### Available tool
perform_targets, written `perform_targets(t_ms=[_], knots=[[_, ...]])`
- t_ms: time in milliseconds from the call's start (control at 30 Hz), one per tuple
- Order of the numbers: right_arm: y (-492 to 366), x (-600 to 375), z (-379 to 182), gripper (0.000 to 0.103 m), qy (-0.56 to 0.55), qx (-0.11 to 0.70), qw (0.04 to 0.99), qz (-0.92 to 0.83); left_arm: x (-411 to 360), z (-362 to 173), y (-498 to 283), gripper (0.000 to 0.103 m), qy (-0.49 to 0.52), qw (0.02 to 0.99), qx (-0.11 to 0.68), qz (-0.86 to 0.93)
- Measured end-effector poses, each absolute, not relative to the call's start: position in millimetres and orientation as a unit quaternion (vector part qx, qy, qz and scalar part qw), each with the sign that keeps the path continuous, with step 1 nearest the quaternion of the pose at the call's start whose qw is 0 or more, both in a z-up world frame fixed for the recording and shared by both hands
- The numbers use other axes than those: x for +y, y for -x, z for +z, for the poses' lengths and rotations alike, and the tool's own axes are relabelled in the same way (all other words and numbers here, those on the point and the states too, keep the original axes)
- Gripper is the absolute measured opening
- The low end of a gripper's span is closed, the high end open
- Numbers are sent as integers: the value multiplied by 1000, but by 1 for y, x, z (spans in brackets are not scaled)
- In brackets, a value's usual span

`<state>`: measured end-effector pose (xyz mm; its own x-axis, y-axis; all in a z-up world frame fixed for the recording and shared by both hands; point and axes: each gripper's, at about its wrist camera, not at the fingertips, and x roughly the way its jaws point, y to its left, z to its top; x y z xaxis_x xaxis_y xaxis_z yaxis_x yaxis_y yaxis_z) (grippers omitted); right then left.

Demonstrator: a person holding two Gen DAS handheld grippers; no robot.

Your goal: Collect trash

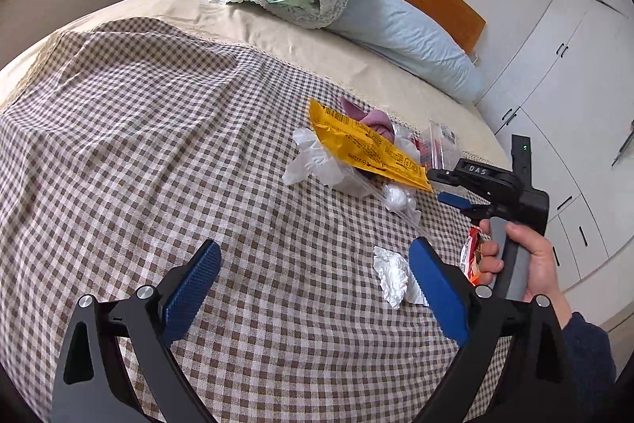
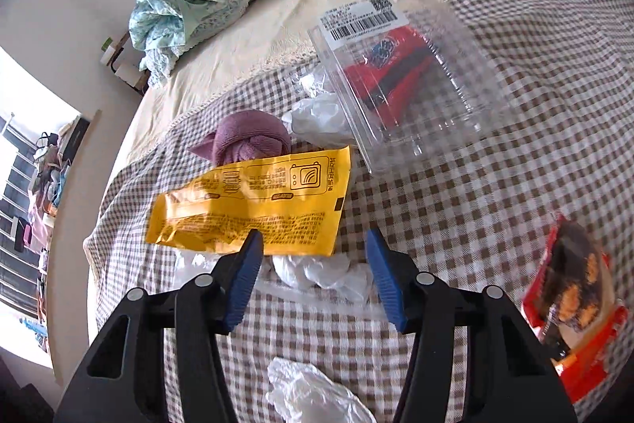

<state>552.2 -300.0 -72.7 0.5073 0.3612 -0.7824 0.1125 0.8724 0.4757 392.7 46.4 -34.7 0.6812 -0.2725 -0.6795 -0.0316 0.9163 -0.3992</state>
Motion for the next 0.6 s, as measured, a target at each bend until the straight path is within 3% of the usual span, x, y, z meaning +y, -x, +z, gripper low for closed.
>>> perform_targets(t_ms=[33,100,200,433,600], knots=[[-556,-298,-76,40,-244,496,830,78,49,-35,-394,92,197,896,393,-63],[-556,-297,-77,18,-254,492,828,86,53,-37,-396,92,202,895,393,-56],[-533,-300,-54,3,-269,455,842,106,52,-36,-395,92,202,896,392,-55],[-407,-343,35,0,-271,323,899,124,34,-32,-390,92,169,905,386,-63],[-286,-415,63,0,-255,243,936,1,19,-30,-385,92,153,909,380,-77]])
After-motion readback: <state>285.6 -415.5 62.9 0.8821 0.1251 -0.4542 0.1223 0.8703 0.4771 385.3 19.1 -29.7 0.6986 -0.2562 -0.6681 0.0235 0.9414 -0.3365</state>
